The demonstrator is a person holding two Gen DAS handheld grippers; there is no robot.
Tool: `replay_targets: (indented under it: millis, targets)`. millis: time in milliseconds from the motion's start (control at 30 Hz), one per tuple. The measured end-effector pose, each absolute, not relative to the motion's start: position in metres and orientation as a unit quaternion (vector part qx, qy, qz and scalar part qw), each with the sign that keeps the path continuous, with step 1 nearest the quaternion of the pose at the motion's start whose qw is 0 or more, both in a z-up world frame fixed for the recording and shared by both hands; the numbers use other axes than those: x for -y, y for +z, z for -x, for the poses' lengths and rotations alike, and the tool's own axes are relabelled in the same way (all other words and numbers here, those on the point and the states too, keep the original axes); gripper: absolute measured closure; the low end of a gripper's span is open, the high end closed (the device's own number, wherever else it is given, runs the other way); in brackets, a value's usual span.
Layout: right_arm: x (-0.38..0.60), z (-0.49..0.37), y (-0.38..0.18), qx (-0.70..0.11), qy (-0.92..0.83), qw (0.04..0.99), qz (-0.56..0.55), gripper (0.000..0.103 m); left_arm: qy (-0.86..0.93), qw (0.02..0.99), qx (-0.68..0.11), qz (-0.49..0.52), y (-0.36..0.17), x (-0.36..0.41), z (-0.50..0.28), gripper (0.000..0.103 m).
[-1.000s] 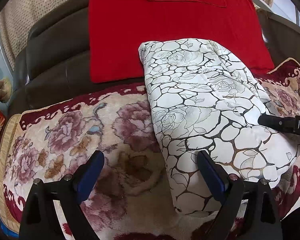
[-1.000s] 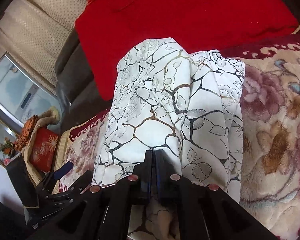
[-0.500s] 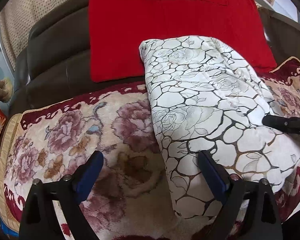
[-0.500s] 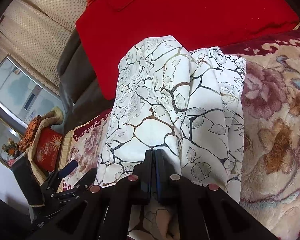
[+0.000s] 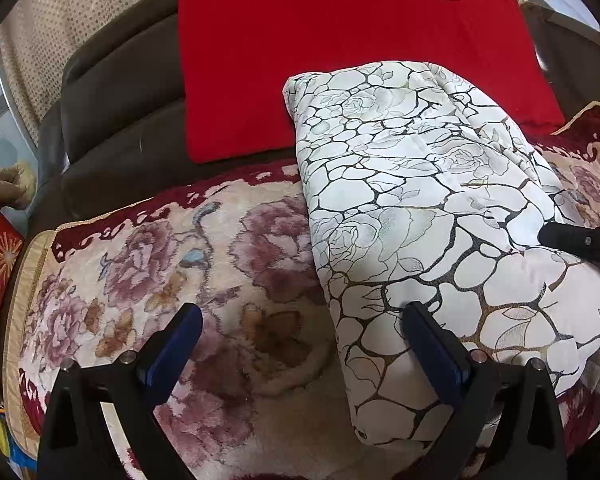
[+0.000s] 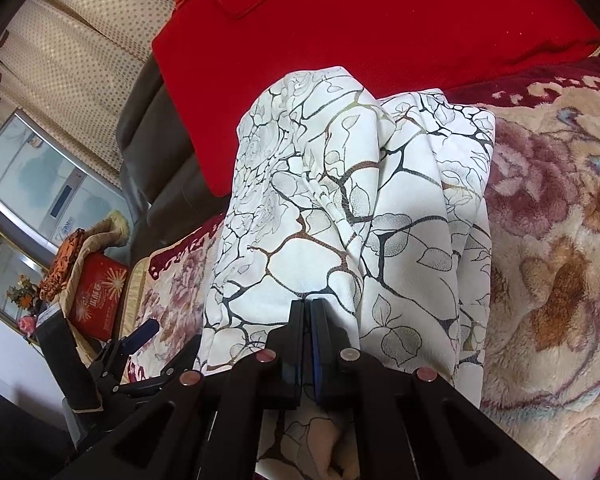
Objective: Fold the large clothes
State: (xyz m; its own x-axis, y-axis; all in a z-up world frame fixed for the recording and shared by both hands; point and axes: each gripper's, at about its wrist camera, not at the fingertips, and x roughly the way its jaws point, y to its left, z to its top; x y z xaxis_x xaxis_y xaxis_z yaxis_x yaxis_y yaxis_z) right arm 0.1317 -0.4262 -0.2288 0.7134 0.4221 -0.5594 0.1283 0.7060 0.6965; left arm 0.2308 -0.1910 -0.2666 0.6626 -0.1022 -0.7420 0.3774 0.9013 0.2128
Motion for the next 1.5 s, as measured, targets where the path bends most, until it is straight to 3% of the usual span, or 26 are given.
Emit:
replay_targets:
  millis: [400,567,733,1000,1033,1067,1100,1133,1200,1500]
  targets:
    - [0.420,-0.122,-0.200,-0.307,0.088,0.877,-0.359,0.095,-0.117,0.896,-0.379,-0.199,-0.256,0.186,-0.226,0.003]
    - [0.417,-0.137,-0.222,-0.369,0.080,0.853,-0.359,0.096,-0.094,0.902,-0.367,-0.209,-0.249,0.179,-0.235,0.003]
    - [0.425,-0.137,-0.222,-0.364,0.094,0.844,-0.382,0.097,-0.085,0.904,-0.358,-0.218,-0.245,0.175,-0.242,0.003]
    - [0.448,-0.122,-0.203,-0.297,0.094,0.863,-0.397,0.094,-0.099,0.900,-0.360,-0.223,-0.244,0.173,-0.252,0.003]
    - [0.457,-0.119,-0.204,-0.289,0.084,0.863,-0.407,0.091,-0.112,0.899,-0.364,-0.218,-0.242,0.172,-0.255,0.003]
    - [0.464,-0.117,-0.205,-0.284,0.076,0.860,-0.416,0.069,-0.127,0.896,-0.369,-0.211,-0.242,0.172,-0.257,0.003]
    - [0.472,-0.115,-0.207,-0.280,0.065,0.856,-0.429,0.023,-0.150,0.892,-0.379,-0.197,-0.241,0.170,-0.260,0.003]
    - [0.479,-0.111,-0.209,-0.272,0.049,0.852,-0.445,0.009,-0.174,0.885,-0.391,-0.182,-0.241,0.169,-0.264,0.003]
    - [0.494,-0.102,-0.213,-0.248,0.026,0.846,-0.470,0.006,-0.206,0.875,-0.408,-0.161,-0.241,0.166,-0.271,0.003]
    - [0.524,-0.120,-0.254,-0.296,0.020,0.787,-0.541,0.006,-0.319,0.803,-0.497,-0.084,-0.260,0.174,-0.305,0.003]
